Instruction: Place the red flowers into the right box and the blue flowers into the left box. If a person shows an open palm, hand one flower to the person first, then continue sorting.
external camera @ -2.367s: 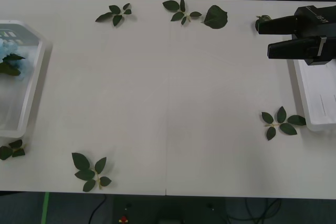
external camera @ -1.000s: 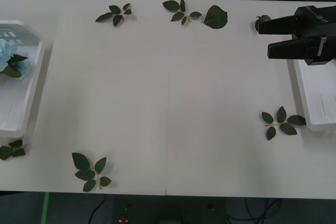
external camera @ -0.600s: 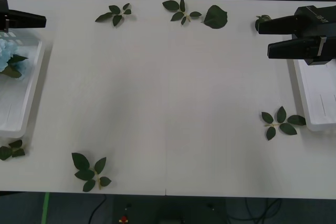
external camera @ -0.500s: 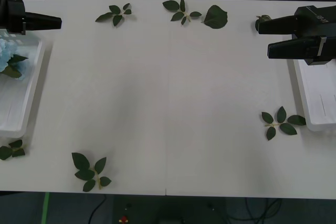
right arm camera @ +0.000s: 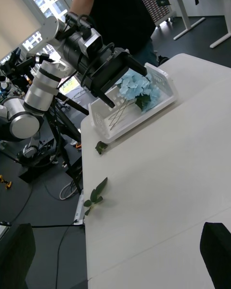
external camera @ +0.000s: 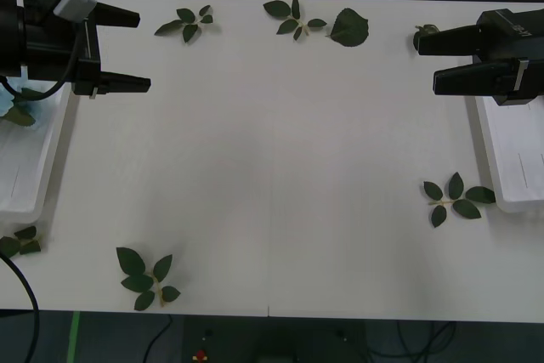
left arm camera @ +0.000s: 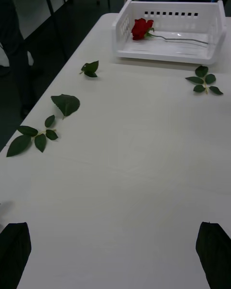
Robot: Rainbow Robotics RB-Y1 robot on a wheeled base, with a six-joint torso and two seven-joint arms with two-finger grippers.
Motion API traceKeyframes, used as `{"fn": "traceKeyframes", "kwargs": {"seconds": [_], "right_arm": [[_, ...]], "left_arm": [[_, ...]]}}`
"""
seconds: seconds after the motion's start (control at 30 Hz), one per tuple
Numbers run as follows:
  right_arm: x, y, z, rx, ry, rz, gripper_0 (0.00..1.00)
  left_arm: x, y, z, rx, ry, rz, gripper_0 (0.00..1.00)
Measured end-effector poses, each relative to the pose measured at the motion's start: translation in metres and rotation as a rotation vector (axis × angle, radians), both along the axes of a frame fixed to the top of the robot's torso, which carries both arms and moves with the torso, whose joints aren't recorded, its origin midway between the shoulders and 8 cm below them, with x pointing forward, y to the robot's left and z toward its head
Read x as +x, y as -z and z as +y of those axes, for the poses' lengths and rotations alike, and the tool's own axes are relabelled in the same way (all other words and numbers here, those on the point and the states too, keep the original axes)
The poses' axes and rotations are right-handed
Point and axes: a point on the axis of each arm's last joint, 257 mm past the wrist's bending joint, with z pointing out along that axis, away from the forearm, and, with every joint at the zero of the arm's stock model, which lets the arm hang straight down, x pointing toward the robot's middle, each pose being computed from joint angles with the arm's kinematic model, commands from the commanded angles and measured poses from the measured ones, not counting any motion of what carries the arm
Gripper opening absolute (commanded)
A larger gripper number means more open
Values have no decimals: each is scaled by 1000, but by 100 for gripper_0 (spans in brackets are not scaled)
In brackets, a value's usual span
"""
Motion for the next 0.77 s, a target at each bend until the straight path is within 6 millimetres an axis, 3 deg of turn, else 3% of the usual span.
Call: {"fn": "traceKeyframes", "kwargs": {"seconds": [0.2,0.77], "right_arm": [[0,0,0,0,0,0,100],[0,0,0,0,0,0,100]], "left_arm": [[-11,13,-6,37,44,40,100],[-18,19,-9,44,58,79,100]]}}
